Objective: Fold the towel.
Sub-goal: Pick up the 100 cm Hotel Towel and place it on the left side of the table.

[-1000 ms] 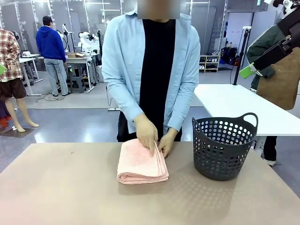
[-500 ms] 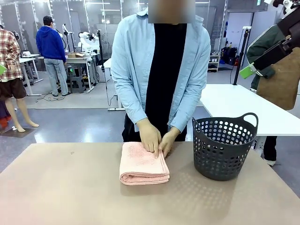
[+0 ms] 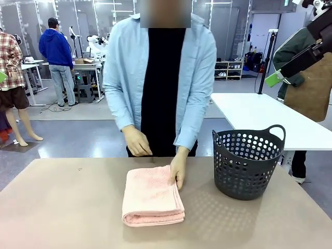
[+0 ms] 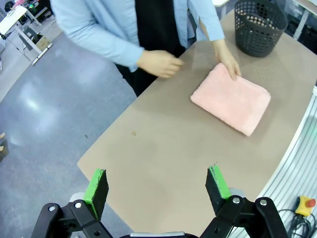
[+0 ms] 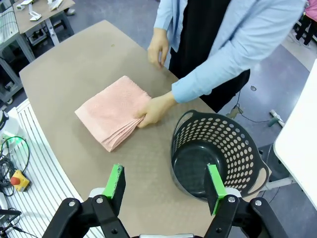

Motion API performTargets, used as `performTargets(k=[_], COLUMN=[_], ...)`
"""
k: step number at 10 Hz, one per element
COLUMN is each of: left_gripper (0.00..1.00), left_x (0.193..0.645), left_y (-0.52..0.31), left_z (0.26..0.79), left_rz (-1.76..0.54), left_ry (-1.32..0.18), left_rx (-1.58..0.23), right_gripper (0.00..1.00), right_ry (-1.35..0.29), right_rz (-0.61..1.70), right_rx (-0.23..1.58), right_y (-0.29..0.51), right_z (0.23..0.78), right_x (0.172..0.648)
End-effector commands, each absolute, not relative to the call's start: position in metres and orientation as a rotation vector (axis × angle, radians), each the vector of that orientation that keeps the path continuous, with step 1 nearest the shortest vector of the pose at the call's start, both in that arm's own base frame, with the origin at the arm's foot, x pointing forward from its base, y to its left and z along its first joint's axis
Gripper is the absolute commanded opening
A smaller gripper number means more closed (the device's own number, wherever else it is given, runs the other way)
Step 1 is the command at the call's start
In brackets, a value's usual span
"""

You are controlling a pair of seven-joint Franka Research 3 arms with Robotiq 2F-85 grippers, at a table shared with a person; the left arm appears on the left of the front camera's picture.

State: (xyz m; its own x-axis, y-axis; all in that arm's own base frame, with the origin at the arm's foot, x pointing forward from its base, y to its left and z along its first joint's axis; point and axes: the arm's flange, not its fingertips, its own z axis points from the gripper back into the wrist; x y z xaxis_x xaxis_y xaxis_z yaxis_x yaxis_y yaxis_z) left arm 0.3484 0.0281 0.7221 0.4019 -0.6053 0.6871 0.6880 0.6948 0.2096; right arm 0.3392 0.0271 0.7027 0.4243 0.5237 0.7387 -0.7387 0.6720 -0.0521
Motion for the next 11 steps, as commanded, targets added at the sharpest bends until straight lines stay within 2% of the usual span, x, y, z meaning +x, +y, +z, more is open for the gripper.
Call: performTargets(k=[1, 2, 5, 7, 11], left_gripper=[1.0, 1.0, 1.0, 1.0, 1.0], left_x=[0.348, 0.356, 0.393, 0.419, 0.452], left_y=[0.028, 0.026, -0.011, -0.047, -0.104], left_z=[0.722, 0.719, 0.683, 0.636, 0.531], left_rz=[-0.819, -0.82, -0.508, -0.389, -0.213], left_ry=[-0.818, -0.799, -0.699, -0.611, -0.539], left_rx=[-0.113, -0.086, -0.222, -0.318, -0.471], right_gripper=[0.81, 0.81, 0.81, 0.81, 0.81], right_ry=[-0.802, -0.802, -0.802, -0.802, -0.802], right_rz=[0.78, 0.78, 0.78, 0.78, 0.78], right_rx=[0.297, 0.297, 0.297, 0.297, 0.297], right_y=[0.028, 0.028, 0.028, 0.028, 0.028], right_z=[0.705, 0.705, 0.705, 0.705, 0.705], right_x=[0.342, 0.342, 0.342, 0.342, 0.342])
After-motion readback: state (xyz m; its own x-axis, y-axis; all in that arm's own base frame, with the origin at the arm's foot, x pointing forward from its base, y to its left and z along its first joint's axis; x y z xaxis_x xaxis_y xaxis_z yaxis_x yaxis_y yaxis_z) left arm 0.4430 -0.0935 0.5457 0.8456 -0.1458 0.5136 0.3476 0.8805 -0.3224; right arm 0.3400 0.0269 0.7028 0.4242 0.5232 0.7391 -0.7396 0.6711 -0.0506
